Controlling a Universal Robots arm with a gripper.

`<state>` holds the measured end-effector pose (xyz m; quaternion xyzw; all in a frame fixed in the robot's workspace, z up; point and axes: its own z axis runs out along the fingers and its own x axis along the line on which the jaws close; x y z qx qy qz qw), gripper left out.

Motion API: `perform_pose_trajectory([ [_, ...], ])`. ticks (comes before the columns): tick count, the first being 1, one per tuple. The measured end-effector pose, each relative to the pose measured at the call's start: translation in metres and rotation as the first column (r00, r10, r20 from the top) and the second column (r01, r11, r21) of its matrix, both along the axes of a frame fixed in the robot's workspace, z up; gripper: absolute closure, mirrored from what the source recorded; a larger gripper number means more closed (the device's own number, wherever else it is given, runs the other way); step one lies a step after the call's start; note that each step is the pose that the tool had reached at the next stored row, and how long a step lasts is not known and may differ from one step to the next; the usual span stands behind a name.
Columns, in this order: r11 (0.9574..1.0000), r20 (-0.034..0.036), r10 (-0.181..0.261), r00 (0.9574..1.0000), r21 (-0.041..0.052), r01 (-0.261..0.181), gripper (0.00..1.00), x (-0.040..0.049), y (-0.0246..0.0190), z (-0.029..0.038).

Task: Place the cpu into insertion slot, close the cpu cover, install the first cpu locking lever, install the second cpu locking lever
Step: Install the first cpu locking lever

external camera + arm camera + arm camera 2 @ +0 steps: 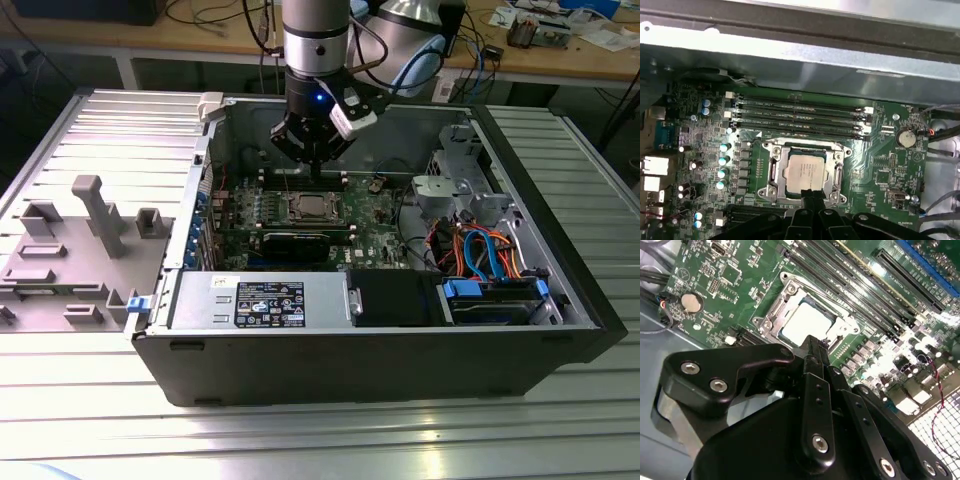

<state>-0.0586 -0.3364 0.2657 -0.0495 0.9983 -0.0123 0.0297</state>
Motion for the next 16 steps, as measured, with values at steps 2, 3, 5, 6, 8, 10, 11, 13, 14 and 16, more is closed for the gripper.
perform_pose_trajectory([
  [2, 0.9981, 0.0000, -0.062, 0.9981, -0.0001, 0.062, 0.89, -0.0001, -0.0001, -0.0002],
  [3, 0.9980, 0.0000, -0.063, 0.9980, -0.0001, 0.063, 0.89, -0.0001, 0.0000, -0.0002],
  [5, 0.9980, 0.0000, -0.063, 0.9980, -0.0001, 0.063, 0.89, -0.0022, 0.0000, -0.0002],
  [6, 0.9980, 0.0000, -0.063, 0.9980, 0.0000, 0.063, 0.89, -0.0023, 0.0000, -0.0002],
  [8, 0.9980, 0.0000, -0.063, 0.9980, -0.0001, 0.063, 0.89, -0.0024, 0.0000, -0.0002],
  [10, 0.9980, 0.0000, -0.063, 0.9980, -0.0001, 0.063, 0.89, -0.0026, 0.0000, -0.0002],
  [11, 0.9980, 0.0000, -0.064, 0.9980, 0.0000, 0.064, 0.89, -0.0031, 0.0000, -0.0002],
  [13, 0.9980, 0.0000, -0.063, 0.9980, 0.0000, 0.063, 0.89, -0.0041, -0.0001, -0.0002],
  [14, 0.9980, 0.0000, -0.063, 0.9980, -0.0001, 0.063, 0.89, -0.0048, 0.0000, -0.0002],
  [16, 0.9980, 0.0000, -0.063, 0.9980, -0.0001, 0.063, 0.89, -0.0065, -0.0001, -0.0002],
])
